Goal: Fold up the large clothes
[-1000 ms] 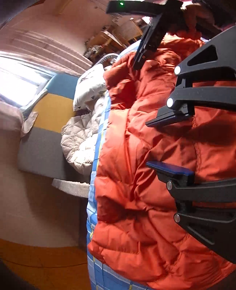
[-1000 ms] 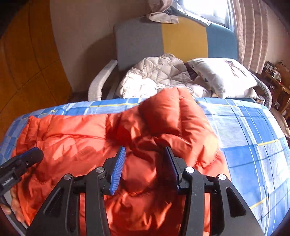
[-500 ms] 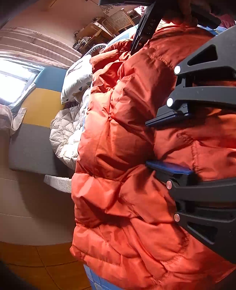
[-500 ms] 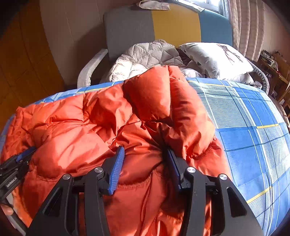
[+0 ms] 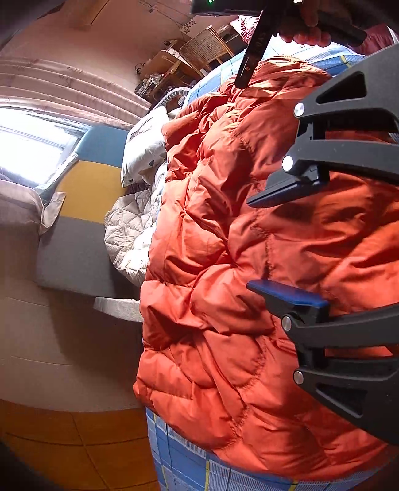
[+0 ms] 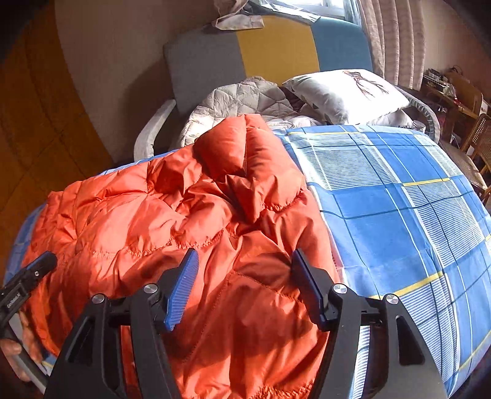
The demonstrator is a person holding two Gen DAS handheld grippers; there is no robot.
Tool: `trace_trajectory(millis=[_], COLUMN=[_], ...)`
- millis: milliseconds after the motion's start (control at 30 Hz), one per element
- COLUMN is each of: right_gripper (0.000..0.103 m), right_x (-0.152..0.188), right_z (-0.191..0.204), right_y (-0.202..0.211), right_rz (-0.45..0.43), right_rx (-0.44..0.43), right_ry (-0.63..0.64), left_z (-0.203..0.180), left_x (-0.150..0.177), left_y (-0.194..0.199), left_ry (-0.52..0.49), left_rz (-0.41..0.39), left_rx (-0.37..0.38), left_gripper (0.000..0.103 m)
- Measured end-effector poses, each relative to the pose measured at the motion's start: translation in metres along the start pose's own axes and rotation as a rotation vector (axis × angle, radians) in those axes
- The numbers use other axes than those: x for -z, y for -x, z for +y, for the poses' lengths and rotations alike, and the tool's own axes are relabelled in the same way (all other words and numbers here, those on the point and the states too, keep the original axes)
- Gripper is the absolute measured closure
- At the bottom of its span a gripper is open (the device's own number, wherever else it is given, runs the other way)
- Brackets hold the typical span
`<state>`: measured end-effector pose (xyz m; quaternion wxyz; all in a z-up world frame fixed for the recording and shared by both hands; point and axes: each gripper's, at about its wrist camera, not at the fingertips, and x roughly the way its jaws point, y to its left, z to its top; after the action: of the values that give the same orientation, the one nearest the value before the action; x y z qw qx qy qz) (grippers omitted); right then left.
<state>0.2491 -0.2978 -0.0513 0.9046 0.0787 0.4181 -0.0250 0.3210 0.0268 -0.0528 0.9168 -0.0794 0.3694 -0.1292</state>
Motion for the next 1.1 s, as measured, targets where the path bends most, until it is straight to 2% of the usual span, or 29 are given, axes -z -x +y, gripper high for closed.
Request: trace_trajectory(millis=[133,200,233,400,667,767,900,1100], right_gripper=[0.04,0.03,0.029,0.029,0.029,0.029,0.029,0.029], right_x=[0.006,0.008,0.009,0.015,0.028,0.034,0.04,0.04], right_z=[-0.007,-0.011,-0.014,-0.028,-0.043,-0.048,-0.054,-0.055], right_y=[0.009,0.013,0.015,0.018,0.004,-0.007,-0.015,-0.019], right_rz=[0.002,0.0,-0.004,0.025,0.115,0.155,0.186,0.218], right_rx=[0.0,0.005,0.007,-0.01,-0.1,-0.136,-0.209,-0.265], right_ry=[-0.014,-0.027,-0.034,-0.07,-0.146,-0.172,-0.228,-0.251], left_z=[0.009,0.014,0.018,0.044,0.114,0.133,0.126,0.072], left_x=[0.008,0.012,0.014,0.019,0.028,0.03,0.028,0.019], left_y=[0.011,0.017,0.021,0.037,0.062,0.068,0.071,0.053], left_ry=[0.015,0.028,0.036,0.079,0.179,0.211,0.199,0.107], left_rz=[-0.009,-0.014,-0.021,-0.045,-0.063,-0.063,-0.085,-0.072], left_rx=[0.001,0.002,-0.003,-0.031,-0.14,-0.155,-0.12,-0.023], left_gripper=[0.054,0.054,0.054,0.055,0.056,0.059,0.059,0.059])
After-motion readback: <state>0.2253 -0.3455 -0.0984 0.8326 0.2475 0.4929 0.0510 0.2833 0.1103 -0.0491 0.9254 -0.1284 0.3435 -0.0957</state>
